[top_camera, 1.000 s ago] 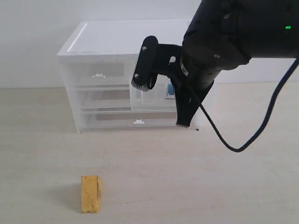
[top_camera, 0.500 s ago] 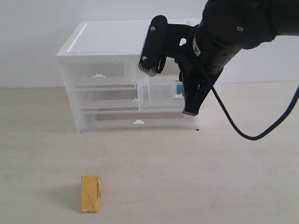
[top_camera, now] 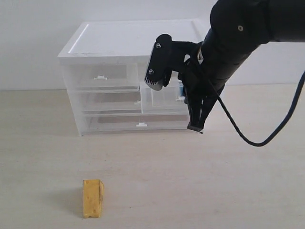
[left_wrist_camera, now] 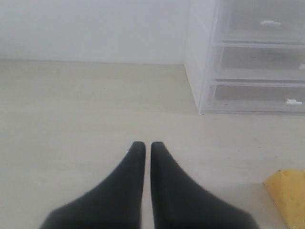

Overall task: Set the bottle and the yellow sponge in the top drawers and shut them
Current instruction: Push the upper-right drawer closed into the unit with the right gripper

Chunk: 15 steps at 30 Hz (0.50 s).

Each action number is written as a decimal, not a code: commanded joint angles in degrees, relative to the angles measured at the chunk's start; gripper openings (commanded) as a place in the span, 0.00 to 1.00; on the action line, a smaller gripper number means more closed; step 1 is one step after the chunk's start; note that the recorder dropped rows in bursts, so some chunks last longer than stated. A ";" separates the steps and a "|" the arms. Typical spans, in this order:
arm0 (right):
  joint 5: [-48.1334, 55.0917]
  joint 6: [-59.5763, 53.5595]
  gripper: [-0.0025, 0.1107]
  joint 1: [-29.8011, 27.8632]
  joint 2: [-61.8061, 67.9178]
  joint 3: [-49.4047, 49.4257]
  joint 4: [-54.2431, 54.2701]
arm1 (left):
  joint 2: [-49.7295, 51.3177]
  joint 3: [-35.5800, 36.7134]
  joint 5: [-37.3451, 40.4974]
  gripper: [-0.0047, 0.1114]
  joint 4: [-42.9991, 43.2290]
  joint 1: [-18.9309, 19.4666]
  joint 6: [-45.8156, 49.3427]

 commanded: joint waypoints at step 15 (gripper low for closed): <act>-15.81 23.22 0.02 -2.65 5.87 -0.25 -21.19 | -0.15 0.23 0.05 0.08 -0.35 0.22 0.36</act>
